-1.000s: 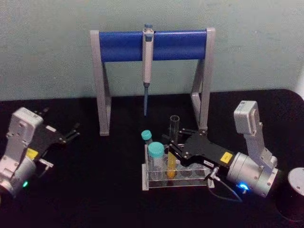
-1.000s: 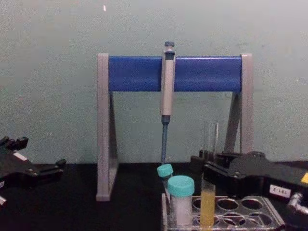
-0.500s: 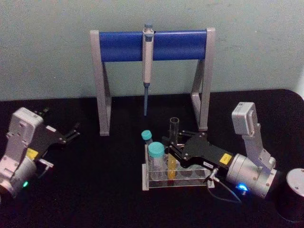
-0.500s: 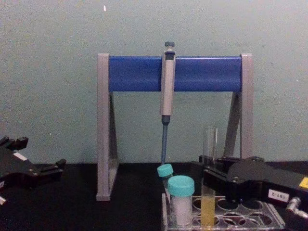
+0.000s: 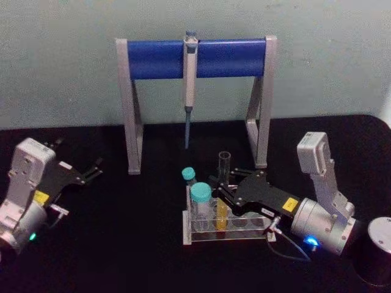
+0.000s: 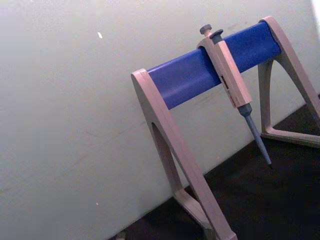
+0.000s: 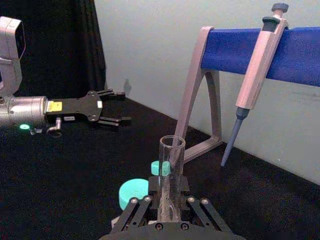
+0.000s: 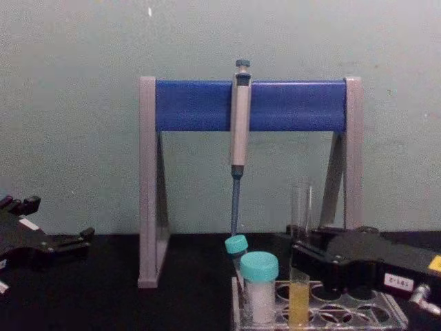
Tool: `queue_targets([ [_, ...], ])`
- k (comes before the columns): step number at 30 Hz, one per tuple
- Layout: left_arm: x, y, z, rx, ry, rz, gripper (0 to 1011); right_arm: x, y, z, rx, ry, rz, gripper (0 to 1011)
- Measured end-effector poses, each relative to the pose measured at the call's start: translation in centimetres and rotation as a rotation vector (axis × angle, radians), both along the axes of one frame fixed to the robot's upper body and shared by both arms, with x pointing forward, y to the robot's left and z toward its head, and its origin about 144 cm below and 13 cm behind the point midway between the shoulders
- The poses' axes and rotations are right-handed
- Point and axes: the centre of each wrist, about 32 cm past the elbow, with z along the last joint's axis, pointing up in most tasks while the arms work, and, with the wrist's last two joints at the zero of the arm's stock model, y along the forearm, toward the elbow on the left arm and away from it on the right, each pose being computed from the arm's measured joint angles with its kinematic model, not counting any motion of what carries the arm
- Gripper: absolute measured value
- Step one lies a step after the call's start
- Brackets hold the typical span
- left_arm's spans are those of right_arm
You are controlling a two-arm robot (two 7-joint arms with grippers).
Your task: Pick up the test tube from the test tube rack, shake it, then place it back into the test tube rack.
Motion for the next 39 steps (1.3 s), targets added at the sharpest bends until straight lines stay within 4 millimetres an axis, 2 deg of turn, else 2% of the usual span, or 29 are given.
queue_targets([
  [9, 0.00, 0.00, 0.00, 0.000, 0.000, 0.000, 1001, 0.00, 0.00, 0.02, 0.001, 0.000, 0.001, 253],
  [11, 0.00, 0.00, 0.00, 0.000, 0.000, 0.000, 1001, 0.00, 0.00, 0.02, 0.002, 0.000, 0.001, 294],
  [12, 0.00, 0.00, 0.00, 0.000, 0.000, 0.000, 1001, 0.00, 0.00, 0.02, 0.002, 0.000, 0.002, 351],
  [14, 0.00, 0.00, 0.00, 0.000, 0.000, 0.000, 1001, 0.00, 0.00, 0.02, 0.002, 0.000, 0.002, 390],
  [17, 0.00, 0.00, 0.00, 0.000, 0.000, 0.000, 1001, 0.00, 0.00, 0.02, 0.002, 0.000, 0.002, 505],
  [18, 0.00, 0.00, 0.00, 0.000, 0.000, 0.000, 1001, 0.00, 0.00, 0.01, 0.002, 0.000, 0.002, 505],
  [19, 0.00, 0.00, 0.00, 0.000, 0.000, 0.000, 1001, 0.00, 0.00, 0.02, 0.003, 0.000, 0.002, 574],
  [33, 0.00, 0.00, 0.00, 0.000, 0.000, 0.000, 1001, 0.00, 0.00, 0.01, 0.003, 0.000, 0.003, 993],
  [39, 0.00, 0.00, 0.00, 0.000, 0.000, 0.000, 1001, 0.00, 0.00, 0.01, 0.003, 0.000, 0.003, 1000],
])
